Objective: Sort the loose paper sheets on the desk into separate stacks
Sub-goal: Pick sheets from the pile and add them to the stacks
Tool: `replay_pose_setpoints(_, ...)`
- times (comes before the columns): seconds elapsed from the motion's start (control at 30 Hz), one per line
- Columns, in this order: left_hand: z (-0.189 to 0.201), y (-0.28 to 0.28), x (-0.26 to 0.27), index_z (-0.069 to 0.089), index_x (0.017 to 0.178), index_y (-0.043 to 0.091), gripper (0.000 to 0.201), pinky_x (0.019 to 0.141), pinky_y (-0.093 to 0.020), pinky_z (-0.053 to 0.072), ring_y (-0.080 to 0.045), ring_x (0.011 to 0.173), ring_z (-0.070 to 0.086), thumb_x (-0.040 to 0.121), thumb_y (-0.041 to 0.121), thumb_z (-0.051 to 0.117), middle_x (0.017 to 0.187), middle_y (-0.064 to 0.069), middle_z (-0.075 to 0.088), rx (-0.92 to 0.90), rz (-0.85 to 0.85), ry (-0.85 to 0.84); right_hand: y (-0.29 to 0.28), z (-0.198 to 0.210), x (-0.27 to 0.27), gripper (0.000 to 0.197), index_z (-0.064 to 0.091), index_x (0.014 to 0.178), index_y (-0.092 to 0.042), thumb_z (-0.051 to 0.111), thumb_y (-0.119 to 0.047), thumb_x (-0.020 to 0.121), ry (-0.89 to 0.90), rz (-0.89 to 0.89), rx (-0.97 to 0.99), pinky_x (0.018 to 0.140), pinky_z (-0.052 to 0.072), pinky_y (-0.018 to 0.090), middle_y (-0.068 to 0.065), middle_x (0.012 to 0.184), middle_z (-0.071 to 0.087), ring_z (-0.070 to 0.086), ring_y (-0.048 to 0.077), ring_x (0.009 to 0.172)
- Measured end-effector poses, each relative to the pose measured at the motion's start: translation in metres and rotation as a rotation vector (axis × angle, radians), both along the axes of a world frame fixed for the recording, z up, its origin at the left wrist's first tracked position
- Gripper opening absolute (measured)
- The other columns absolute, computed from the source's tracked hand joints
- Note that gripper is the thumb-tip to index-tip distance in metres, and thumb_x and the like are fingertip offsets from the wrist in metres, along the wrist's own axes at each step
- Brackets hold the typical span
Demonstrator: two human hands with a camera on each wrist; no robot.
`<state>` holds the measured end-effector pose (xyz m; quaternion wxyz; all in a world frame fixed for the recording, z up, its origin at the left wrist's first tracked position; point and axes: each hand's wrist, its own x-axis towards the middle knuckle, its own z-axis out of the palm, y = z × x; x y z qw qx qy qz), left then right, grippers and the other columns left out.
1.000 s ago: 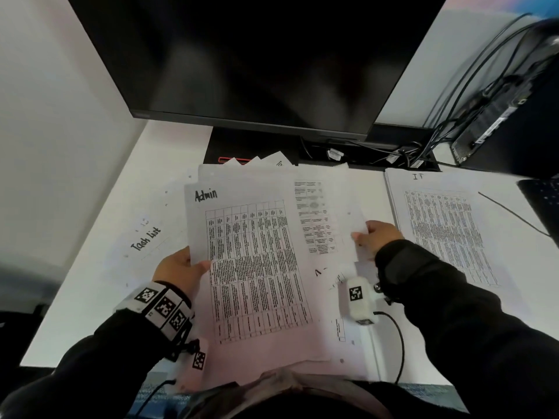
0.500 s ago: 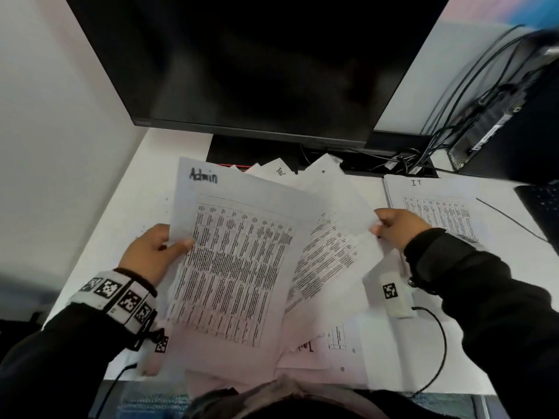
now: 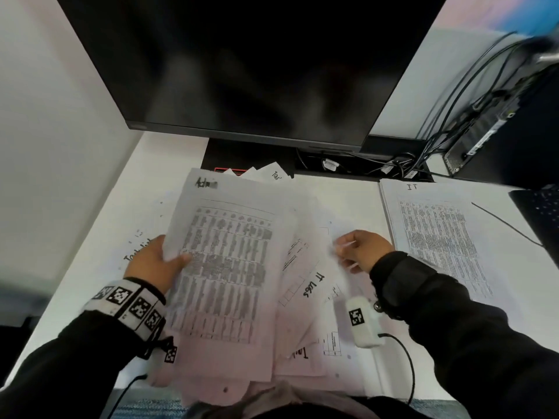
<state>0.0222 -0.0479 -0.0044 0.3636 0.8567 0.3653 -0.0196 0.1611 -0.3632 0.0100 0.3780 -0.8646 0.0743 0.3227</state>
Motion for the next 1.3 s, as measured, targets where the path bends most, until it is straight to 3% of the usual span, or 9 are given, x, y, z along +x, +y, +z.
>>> replay_pose_setpoints(0.1, -0.01, 0.021, 0.0, 0.061, 0.111, 0.001, 0.035, 0.081, -0.039, 0.048, -0.038, 0.092, 0.059, 0.084, 0.023, 0.063, 0.103, -0.023, 0.062, 0.16, 0.019, 0.125, -0.002, -0.005, -0.007, 0.016, 0.061, 0.102, -0.012, 0.064, -0.015, 0.087, 0.08, -0.079, 0.046, 0.074, 0.057, 0.036, 0.011, 0.081, 0.067, 0.063, 0.023, 0.073)
replay_pose_setpoints(0.27, -0.022, 0.014, 0.004, 0.049, 0.12, -0.001, 0.052, 0.095, -0.044, 0.042, -0.041, 0.11, 0.05, 0.083, 0.032, 0.065, 0.119, -0.027, 0.052, 0.18, -0.054, 0.284, 0.006, -0.013, -0.019, 0.021, 0.058, 0.104, -0.006, 0.064, -0.002, 0.084, 0.214, -0.167, 0.192, 0.055, 0.054, 0.025, 0.009, 0.084, 0.068, 0.062, 0.02, 0.065)
replay_pose_setpoints(0.53, -0.027, -0.007, 0.006, 0.029, 0.142, 0.005, 0.069, 0.103, -0.041, 0.035, -0.035, 0.128, 0.039, 0.087, 0.031, 0.061, 0.141, -0.022, 0.035, 0.071, -0.137, 0.284, 0.03, -0.019, -0.028, 0.02, 0.059, 0.095, -0.003, 0.065, -0.021, 0.087, 0.137, -0.126, 0.039, 0.069, 0.056, 0.035, 0.012, 0.089, 0.064, 0.063, 0.027, 0.071)
replay_pose_setpoints(0.73, -0.017, -0.005, 0.004, 0.058, 0.116, -0.002, 0.046, 0.096, -0.04, 0.04, -0.037, 0.115, 0.045, 0.083, 0.028, 0.067, 0.126, -0.022, 0.047, 0.268, -0.141, 0.043, 0.019, -0.016, -0.022, 0.028, 0.06, 0.103, -0.004, 0.064, -0.026, 0.087, 0.009, -0.097, -0.058, 0.078, 0.05, 0.033, 0.014, 0.099, 0.062, 0.058, 0.026, 0.085)
replay_pose_setpoints(0.9, -0.002, -0.003, 0.004, 0.051, 0.121, 0.018, 0.034, 0.09, -0.035, 0.044, -0.02, 0.101, 0.056, 0.088, 0.024, 0.059, 0.112, 0.001, 0.058, -0.125, -0.207, -0.12, 0.022, -0.011, -0.014, 0.022, 0.059, 0.086, -0.008, 0.071, -0.026, 0.081, -0.024, -0.048, -0.013, 0.084, 0.052, 0.037, 0.008, 0.085, 0.061, 0.062, 0.03, 0.092)
replay_pose_setpoints(1.03, -0.001, -0.017, 0.001, 0.037, 0.117, 0.026, 0.047, 0.076, -0.03, 0.044, -0.019, 0.082, 0.061, 0.083, 0.019, 0.067, 0.099, 0.0, 0.062, -0.244, -0.161, -0.071, 0.037, -0.004, -0.019, 0.021, 0.053, 0.065, -0.014, 0.06, -0.011, 0.085, -0.033, 0.014, -0.008, 0.075, 0.049, 0.033, 0.006, 0.07, 0.057, 0.057, 0.024, 0.076)
replay_pose_setpoints(1.1, -0.003, -0.02, -0.002, 0.038, 0.127, 0.023, 0.055, 0.082, -0.033, 0.046, -0.019, 0.087, 0.061, 0.081, 0.021, 0.068, 0.103, 0.001, 0.062, -0.269, -0.149, -0.053, 0.039, -0.001, -0.02, 0.026, 0.051, 0.062, -0.011, 0.052, -0.007, 0.087, -0.044, 0.014, 0.019, 0.072, 0.049, 0.032, 0.007, 0.069, 0.056, 0.055, 0.023, 0.072)
replay_pose_setpoints(1.2, -0.003, -0.023, -0.012, 0.054, 0.125, 0.015, 0.046, 0.091, -0.037, 0.045, -0.02, 0.092, 0.06, 0.082, 0.025, 0.067, 0.103, -0.001, 0.067, -0.243, -0.168, 0.011, 0.038, -0.003, -0.015, 0.02, 0.06, 0.077, -0.001, 0.047, -0.009, 0.09, -0.066, -0.027, 0.064, 0.084, 0.051, 0.037, 0.016, 0.088, 0.065, 0.062, 0.03, 0.085)
replay_pose_setpoints(1.3, -0.002, -0.03, -0.023, 0.065, 0.1, 0.019, 0.022, 0.089, -0.039, 0.047, -0.02, 0.082, 0.063, 0.078, 0.019, 0.071, 0.083, 0.005, 0.067, -0.29, -0.161, 0.018, 0.029, -0.011, -0.001, 0.031, 0.055, 0.122, 0.002, 0.043, -0.008, 0.095, -0.075, -0.065, -0.026, 0.108, 0.036, 0.033, 0.017, 0.133, 0.053, 0.05, 0.033, 0.123)
